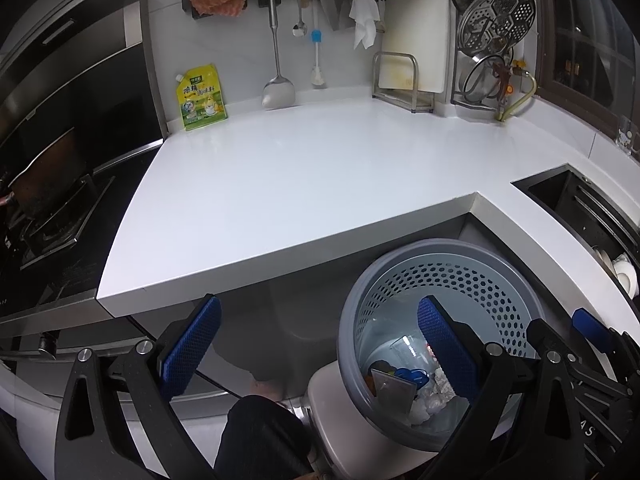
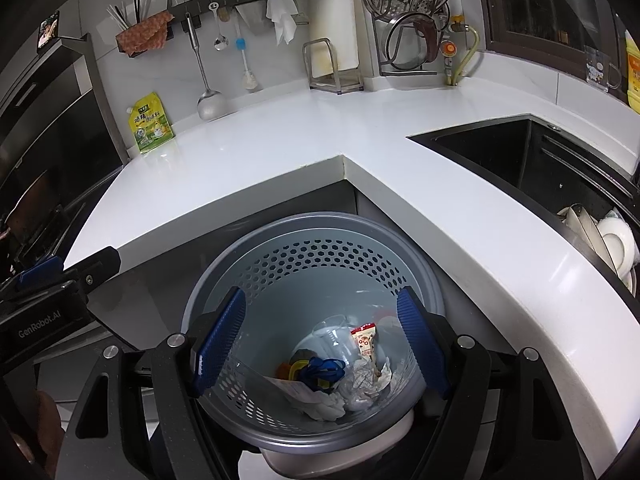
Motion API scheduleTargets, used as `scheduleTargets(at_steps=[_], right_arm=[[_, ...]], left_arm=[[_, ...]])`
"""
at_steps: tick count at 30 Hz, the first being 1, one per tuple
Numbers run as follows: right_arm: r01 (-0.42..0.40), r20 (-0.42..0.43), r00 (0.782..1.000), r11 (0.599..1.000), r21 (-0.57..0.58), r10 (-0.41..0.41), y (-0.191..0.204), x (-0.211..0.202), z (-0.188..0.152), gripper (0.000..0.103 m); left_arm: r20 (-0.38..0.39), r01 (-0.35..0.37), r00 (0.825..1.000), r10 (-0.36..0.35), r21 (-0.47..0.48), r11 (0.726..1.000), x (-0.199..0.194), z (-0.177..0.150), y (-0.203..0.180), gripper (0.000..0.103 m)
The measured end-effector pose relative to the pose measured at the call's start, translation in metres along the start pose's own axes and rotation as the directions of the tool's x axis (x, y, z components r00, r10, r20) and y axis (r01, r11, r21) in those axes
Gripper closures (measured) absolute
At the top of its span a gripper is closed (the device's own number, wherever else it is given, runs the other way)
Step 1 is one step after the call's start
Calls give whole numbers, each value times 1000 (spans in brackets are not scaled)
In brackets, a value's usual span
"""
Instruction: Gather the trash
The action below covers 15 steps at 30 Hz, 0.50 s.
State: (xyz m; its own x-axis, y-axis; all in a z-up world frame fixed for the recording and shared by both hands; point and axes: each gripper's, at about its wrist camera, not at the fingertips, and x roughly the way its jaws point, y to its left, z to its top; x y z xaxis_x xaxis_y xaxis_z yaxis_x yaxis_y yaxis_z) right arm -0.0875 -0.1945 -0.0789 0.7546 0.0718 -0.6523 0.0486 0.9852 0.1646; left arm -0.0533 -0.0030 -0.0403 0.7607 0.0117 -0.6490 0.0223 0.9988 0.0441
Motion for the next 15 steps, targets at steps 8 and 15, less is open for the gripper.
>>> scheduleTargets(at_steps=[8, 15], right_arm=[[-1, 2, 1000, 1000, -1, 1, 2, -2, 1, 28], [-2, 3, 1000, 1000, -4, 2, 4, -3, 2, 28]], left_arm=[[-10, 9, 1000, -9, -1, 1000, 3, -3, 1, 6], [-20, 12, 1000, -12, 2, 1000, 6, -4, -1, 6]])
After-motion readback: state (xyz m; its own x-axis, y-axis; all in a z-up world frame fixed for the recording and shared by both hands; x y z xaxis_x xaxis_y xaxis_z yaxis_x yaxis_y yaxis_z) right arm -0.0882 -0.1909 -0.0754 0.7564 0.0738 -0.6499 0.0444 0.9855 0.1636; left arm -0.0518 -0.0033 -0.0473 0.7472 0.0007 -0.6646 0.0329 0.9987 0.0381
